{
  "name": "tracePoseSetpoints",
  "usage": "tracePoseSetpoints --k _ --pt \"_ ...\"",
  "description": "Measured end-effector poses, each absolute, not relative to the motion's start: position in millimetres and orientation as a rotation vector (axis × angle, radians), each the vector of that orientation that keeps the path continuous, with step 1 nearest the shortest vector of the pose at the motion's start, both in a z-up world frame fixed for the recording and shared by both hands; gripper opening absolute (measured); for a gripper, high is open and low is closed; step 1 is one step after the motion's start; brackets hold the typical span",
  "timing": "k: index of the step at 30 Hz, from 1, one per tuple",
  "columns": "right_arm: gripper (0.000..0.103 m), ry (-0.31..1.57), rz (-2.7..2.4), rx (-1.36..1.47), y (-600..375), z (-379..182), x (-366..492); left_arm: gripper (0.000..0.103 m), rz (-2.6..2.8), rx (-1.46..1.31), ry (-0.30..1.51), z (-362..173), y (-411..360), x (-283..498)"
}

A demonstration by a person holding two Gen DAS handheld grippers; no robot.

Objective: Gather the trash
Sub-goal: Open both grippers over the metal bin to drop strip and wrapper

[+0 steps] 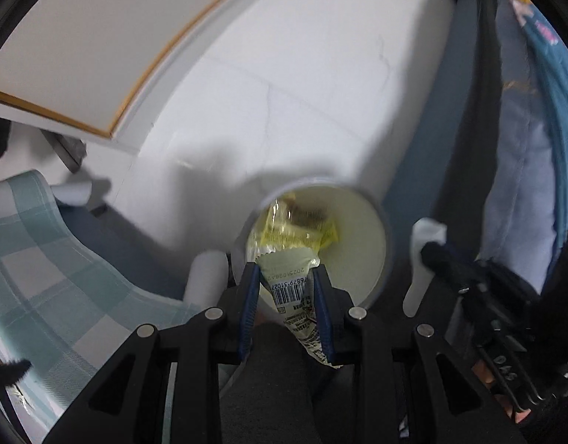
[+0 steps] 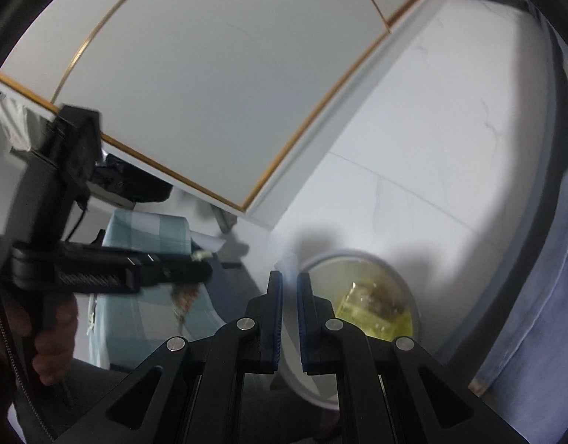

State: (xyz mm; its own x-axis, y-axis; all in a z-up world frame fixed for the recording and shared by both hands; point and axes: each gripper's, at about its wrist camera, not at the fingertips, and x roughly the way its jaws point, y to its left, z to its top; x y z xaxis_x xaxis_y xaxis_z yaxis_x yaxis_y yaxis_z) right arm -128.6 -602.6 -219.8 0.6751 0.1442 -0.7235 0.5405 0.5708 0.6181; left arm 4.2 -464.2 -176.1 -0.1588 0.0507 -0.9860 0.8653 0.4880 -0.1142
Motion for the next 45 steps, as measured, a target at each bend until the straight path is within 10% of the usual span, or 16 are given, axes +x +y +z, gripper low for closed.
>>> tracePoseSetpoints --k 37,45 --pt "0.015 0.980 -0.288 0.926 -585.3 -246.0 -134.6 0.026 -0.806 0.818 1.800 -233.7 -461.4 0.8" --pt "0.038 1.005 -0.277 0.911 -582.3 -244.2 -135.7 0.029 -0.792 0.795 1.750 -223.1 -464.8 5.3"
